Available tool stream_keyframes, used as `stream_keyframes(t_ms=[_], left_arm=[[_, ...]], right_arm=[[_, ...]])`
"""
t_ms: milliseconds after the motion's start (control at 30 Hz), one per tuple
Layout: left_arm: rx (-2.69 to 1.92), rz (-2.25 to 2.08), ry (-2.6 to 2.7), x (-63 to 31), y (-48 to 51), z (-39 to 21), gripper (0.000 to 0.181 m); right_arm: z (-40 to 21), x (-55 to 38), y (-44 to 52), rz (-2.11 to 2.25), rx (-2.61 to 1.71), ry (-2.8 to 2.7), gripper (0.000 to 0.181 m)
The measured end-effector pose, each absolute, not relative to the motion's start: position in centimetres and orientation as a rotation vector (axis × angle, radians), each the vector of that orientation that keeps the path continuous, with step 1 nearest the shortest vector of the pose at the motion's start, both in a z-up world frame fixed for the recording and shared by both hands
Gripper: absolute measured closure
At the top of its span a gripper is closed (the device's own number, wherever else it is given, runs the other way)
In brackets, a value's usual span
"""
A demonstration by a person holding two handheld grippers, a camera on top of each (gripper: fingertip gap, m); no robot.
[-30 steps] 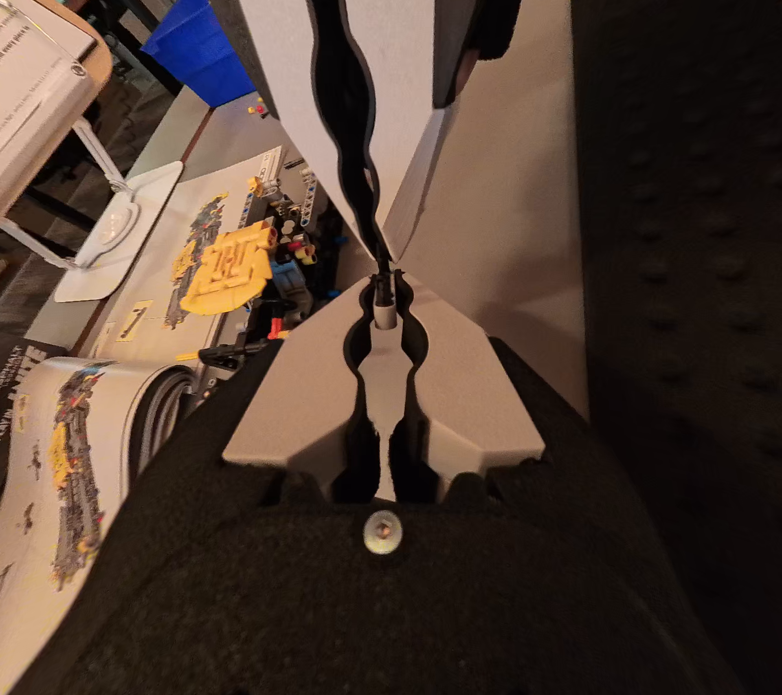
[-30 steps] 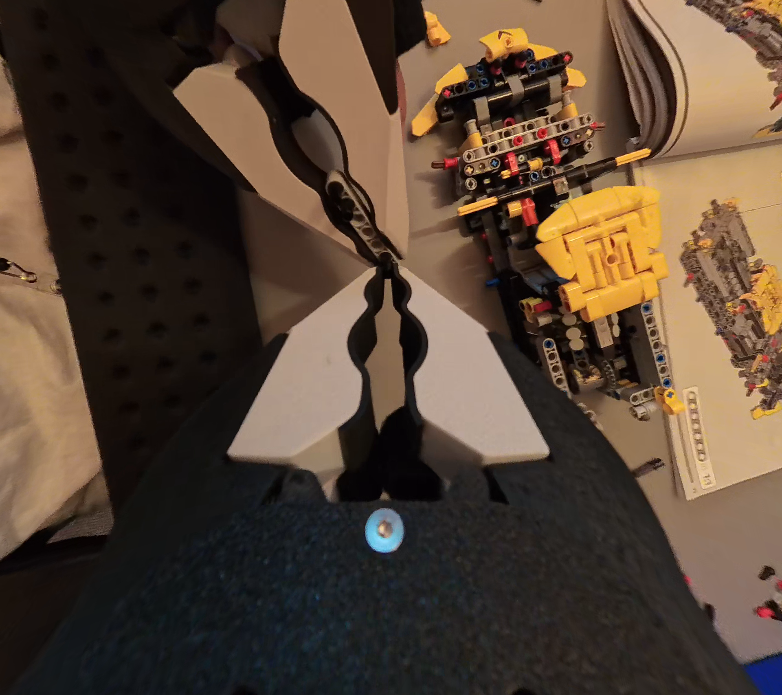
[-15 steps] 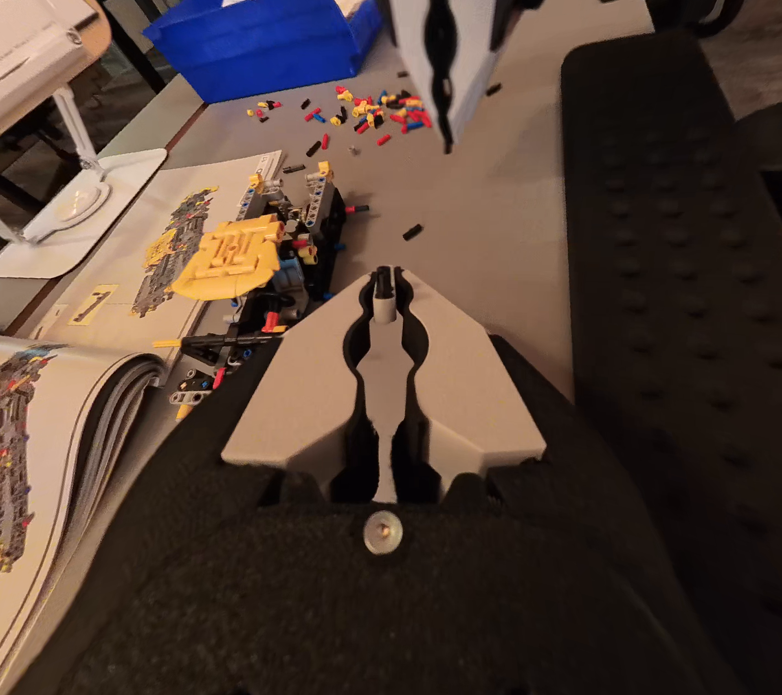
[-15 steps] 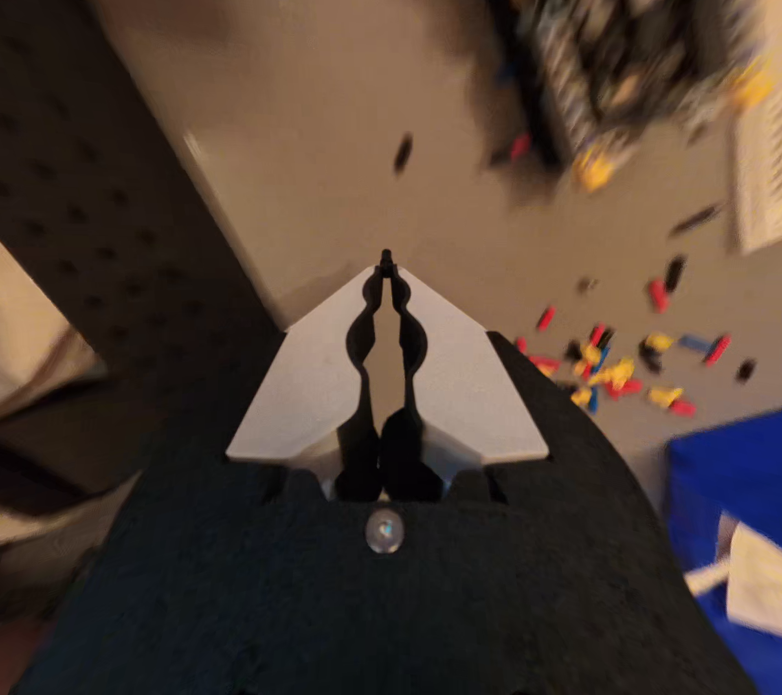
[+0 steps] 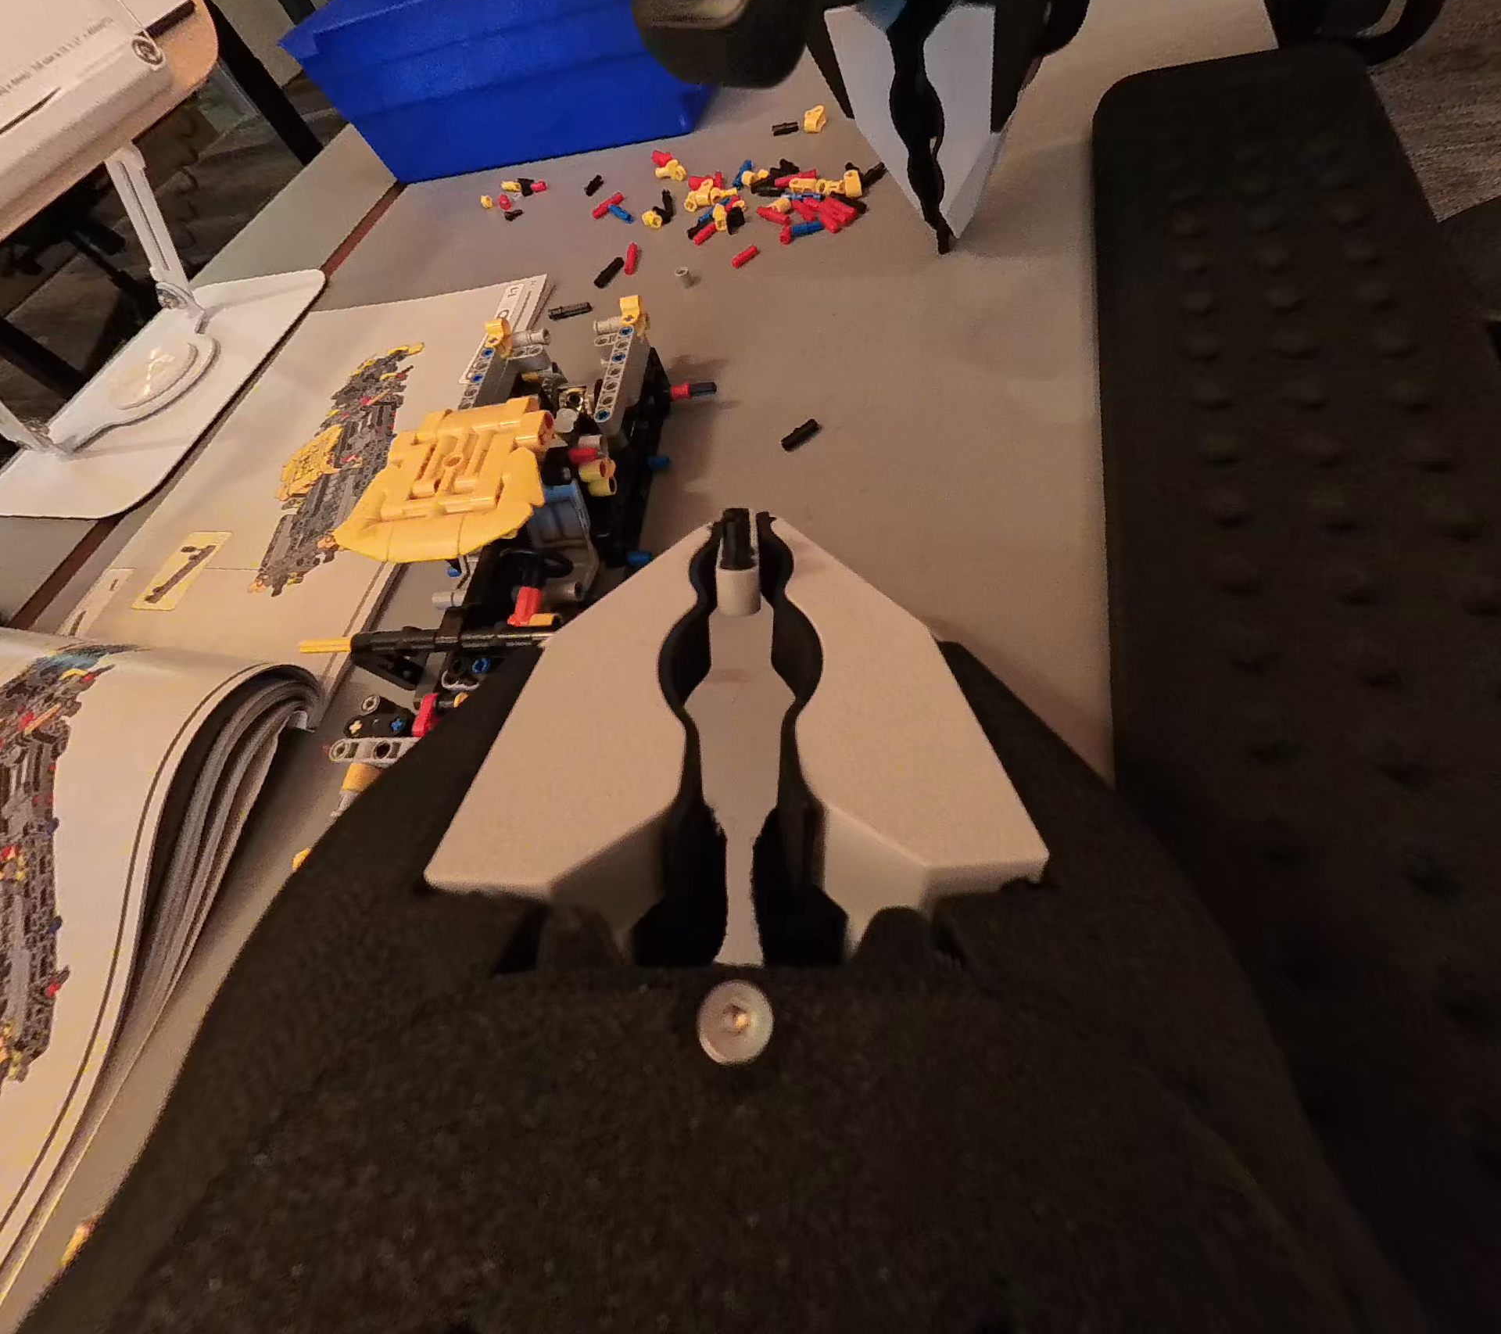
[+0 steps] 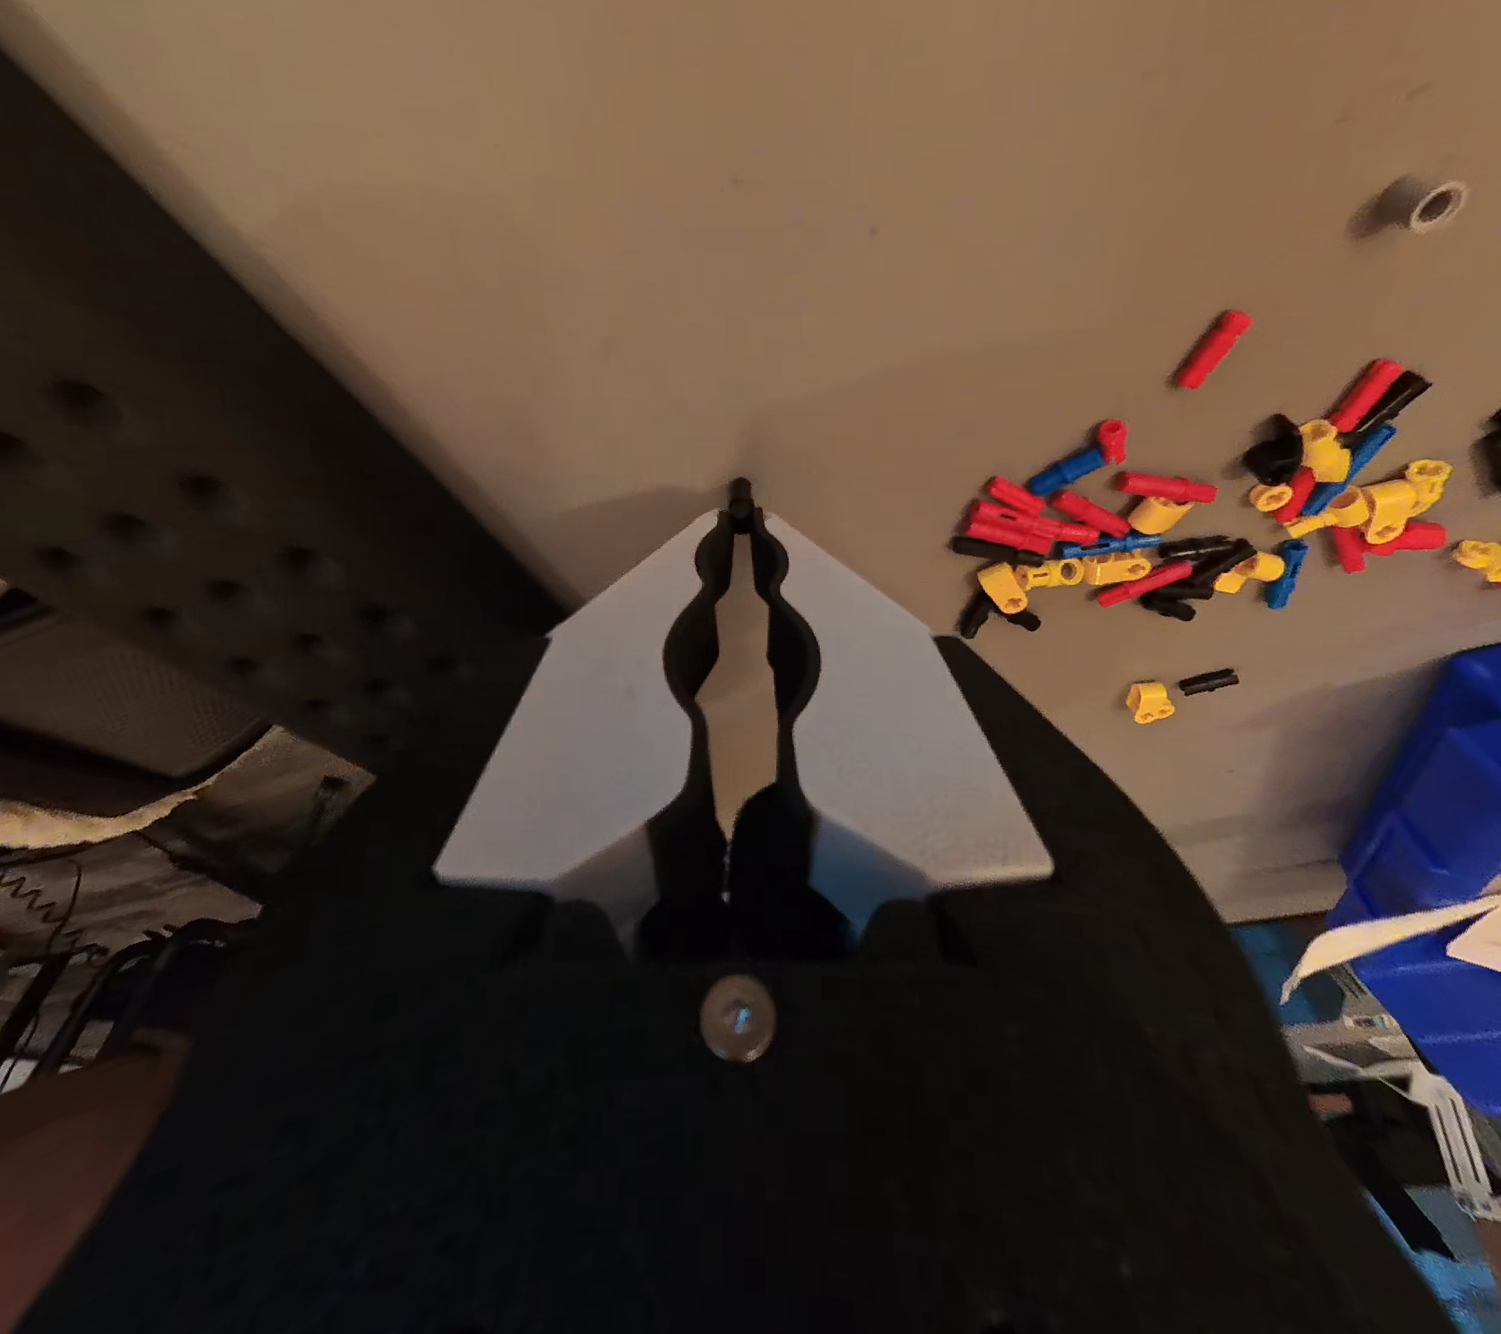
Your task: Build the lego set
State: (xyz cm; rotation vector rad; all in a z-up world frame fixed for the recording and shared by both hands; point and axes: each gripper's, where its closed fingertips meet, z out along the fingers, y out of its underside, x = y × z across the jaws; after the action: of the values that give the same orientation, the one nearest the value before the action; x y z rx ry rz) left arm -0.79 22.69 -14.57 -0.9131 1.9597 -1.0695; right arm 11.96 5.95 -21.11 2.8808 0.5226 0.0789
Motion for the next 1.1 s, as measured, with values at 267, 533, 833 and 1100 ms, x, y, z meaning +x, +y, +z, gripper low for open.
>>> stream_keyframes(t_ms=[267,533,833,1100], left_arm=[[-0.918,-1.068,1.97,-0.8,22.7,-14.8,0.174],[-0.924,-1.069,1.974,-0.8,22.7,-14.9,0.174],[-0.925,-1.072,1.981,-0.8,22.6,-15.0,0.174],[-0.928,-1.071,1.989,-0.8,22.6,-15.2,0.174]], right_arm=[[-21.3,12.1,5.7,0.113,2.842,0.538,0.174],[-21.1,12.3,5.6,0.099,2.916,0.553,0.164],[-20.7,12.3,6.4,-0.039,3.342,0.648,0.165],[-20.8,11.8,6.7,-0.063,3.423,0.66,0.169]])
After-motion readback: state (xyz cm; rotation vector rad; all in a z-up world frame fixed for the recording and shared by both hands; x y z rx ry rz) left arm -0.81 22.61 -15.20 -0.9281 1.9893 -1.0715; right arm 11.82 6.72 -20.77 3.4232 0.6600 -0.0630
